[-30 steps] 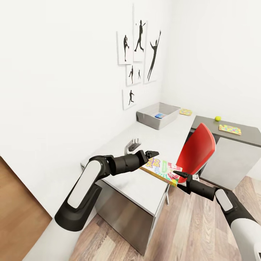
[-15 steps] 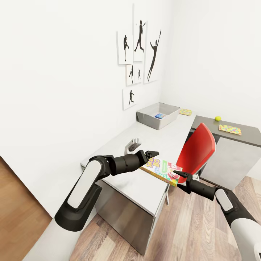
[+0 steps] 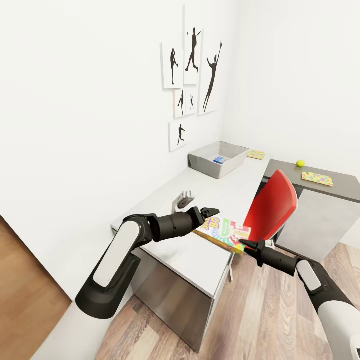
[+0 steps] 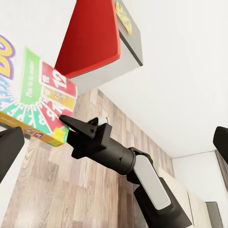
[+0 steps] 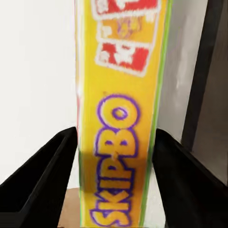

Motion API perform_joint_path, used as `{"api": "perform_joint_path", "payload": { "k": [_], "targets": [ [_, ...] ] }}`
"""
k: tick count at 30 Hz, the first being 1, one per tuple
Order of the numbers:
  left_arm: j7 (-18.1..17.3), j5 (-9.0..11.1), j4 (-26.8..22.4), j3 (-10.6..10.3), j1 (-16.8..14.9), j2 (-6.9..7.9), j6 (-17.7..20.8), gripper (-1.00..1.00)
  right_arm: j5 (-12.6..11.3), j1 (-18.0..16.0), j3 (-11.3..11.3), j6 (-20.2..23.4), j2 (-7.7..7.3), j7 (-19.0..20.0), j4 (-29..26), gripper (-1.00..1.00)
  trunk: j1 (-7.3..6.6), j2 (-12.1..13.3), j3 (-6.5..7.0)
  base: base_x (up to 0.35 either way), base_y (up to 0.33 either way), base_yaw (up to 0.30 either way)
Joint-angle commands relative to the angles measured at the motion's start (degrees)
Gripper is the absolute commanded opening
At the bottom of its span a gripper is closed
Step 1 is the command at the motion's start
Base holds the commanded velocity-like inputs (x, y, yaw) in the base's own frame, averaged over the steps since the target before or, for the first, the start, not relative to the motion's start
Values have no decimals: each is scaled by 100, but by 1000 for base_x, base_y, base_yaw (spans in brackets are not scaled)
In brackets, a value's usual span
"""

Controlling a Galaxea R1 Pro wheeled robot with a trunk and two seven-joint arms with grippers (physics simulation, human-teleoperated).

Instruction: Put all the toys in the child's room - the three board games (two on the bed and one on the table), the two jigsaw puzzles on the table, and the tennis ball on the table - inside the toy box on the table in the child's room.

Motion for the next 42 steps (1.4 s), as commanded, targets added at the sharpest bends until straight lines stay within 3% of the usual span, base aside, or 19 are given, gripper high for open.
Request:
{"api": "perform_joint_path", "payload": {
  "k": [1,32,40,42],
  "targets": [
    [60,58,-5,2,-5,-2,2,100,47,-5,-15,16,2,27,1,-100,0,-3,-6,0,0,0],
    [31,58,-6,0,1,3,0,100,44,-3,-14,34,-10,30,-57,-100,0,-3,-6,0,0,0],
    [-264,55,-9,0,33,28,6,100,45,69,-19,39,-9,19,-543,-100,0,-3,-6,0,0,0],
    [-484,53,-11,0,55,52,10,100,46,92,-23,46,-13,19,-728,-100,0,-3,-6,0,0,0]
  ]
}}
